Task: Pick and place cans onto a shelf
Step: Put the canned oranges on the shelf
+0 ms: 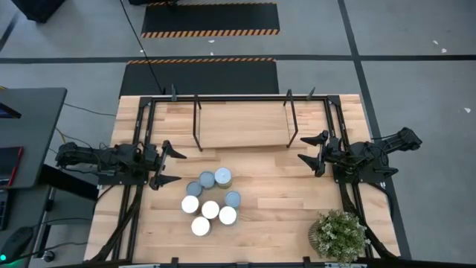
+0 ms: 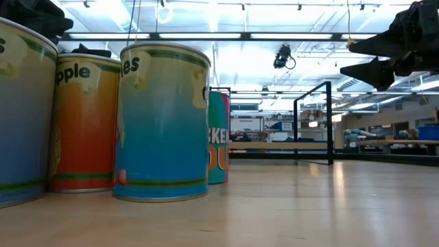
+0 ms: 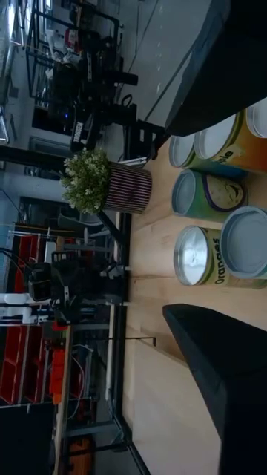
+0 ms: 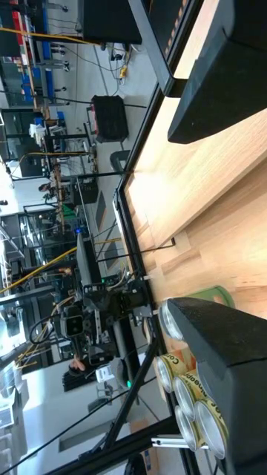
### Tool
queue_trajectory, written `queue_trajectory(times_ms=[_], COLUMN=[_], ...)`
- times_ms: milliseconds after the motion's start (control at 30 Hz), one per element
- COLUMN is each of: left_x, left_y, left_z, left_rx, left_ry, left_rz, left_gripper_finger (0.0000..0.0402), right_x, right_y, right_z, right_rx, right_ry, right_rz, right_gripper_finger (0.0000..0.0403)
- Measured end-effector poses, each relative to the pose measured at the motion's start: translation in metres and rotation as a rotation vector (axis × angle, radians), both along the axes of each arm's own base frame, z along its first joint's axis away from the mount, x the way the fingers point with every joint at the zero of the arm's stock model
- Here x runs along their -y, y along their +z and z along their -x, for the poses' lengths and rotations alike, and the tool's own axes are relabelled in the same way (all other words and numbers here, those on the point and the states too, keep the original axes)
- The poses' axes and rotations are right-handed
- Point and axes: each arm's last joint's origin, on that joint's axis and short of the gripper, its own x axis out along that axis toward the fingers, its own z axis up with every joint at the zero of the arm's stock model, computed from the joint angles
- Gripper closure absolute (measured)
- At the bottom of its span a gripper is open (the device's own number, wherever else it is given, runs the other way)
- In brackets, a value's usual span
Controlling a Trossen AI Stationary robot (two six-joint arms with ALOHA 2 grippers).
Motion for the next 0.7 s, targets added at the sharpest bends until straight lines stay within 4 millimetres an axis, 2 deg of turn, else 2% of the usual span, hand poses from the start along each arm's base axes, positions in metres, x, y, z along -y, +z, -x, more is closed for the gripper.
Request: queue_trajectory(times_ms=[133,367,533,700], left_x=[0.001,0.0015,0.0017,0.0008], left_y=[0.0022,0.0023,0.0002,-0.0024], left_z=[0.0003,0.0004,0.0003,0.0], left_rx=[-0.003,-0.013,-0.061,-0.074], left_ry=[-0.049,-0.071,-0.083,-0.047], left_rz=[0.181,0.226,0.388,0.338], left_gripper_finger=[0.0008,0.0008,0.0008,0.0008], right_x=[0.0,0.0,0.0,0.0], right_y=[0.0,0.0,0.0,0.0], right_z=[0.0,0.0,0.0,0.0], right_rx=[0.0,0.0,0.0,0.0], right_ry=[0.0,0.0,0.0,0.0], right_rz=[0.0,0.0,0.0,0.0], right_gripper_finger=[0.0039,0.0039,0.0039,0.0039])
